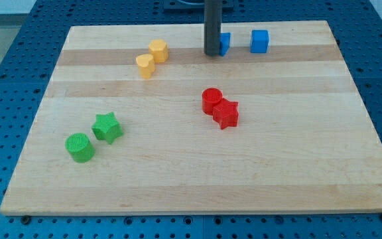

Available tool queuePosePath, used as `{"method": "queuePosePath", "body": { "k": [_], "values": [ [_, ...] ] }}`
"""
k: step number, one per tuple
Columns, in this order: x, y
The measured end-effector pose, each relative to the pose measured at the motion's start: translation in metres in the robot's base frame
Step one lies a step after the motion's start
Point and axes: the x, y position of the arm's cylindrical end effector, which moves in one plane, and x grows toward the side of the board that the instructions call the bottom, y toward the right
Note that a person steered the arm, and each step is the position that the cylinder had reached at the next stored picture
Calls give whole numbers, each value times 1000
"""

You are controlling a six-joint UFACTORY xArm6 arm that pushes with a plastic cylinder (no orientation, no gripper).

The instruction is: Place your arm left to the red circle

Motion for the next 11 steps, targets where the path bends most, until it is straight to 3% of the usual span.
{"method": "queuePosePath", "body": {
  "k": [2, 3, 4, 8, 11],
  "values": [
    [-6, 0],
    [17, -9],
    [57, -60],
    [63, -71],
    [60, -28]
  ]
}}
